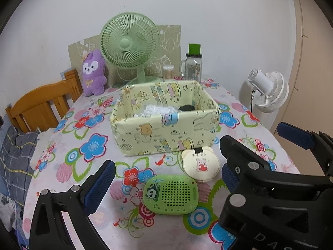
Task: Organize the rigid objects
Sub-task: 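Withdraw both open grippers from the fabric box toward the speaker and compact, then grasp the green panda speaker with the left gripper while the right gripper grasps the bear compact, then lift the speaker with the left gripper while the right gripper lifts the compact over the box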
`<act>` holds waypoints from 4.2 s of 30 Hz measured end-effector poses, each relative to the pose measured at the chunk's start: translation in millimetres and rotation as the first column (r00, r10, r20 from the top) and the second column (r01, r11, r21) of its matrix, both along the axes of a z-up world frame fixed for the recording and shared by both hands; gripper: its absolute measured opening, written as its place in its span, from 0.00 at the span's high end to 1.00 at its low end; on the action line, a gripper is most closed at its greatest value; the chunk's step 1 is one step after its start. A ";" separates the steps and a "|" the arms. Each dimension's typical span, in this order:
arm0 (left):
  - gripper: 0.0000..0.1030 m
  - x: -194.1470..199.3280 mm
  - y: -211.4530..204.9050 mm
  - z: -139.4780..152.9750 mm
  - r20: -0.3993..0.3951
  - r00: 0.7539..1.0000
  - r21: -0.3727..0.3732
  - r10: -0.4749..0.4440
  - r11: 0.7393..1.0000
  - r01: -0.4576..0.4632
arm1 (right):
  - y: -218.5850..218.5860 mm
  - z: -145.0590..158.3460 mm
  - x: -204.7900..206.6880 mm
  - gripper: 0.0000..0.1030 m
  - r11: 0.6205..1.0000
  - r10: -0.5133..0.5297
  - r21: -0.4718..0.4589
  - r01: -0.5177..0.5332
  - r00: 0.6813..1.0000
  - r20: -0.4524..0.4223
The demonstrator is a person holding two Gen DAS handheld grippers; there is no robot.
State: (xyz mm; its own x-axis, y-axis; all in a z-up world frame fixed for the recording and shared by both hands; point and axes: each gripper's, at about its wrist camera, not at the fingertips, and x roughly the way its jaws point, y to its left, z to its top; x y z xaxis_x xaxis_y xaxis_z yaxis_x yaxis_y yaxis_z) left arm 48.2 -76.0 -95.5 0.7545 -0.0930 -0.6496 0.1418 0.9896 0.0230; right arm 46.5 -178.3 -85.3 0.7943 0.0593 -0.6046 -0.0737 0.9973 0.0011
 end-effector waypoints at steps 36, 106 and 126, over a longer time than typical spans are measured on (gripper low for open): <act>0.00 36.0 -6.6 -92.7 -0.196 0.980 0.031 -0.026 0.999 0.033 | -16.0 -97.9 38.5 0.10 0.999 -0.051 -0.012 0.050 0.987 -0.155; 0.08 61.9 31.8 -92.1 -0.217 0.976 0.029 0.036 0.999 -0.030 | 35.1 -109.3 90.9 0.26 0.998 -0.049 -0.039 0.039 0.952 -0.302; 0.08 26.1 26.3 -62.2 -0.153 0.988 0.014 0.031 0.999 -0.030 | 38.7 -73.9 47.5 0.26 0.999 -0.033 -0.033 0.026 0.975 -0.220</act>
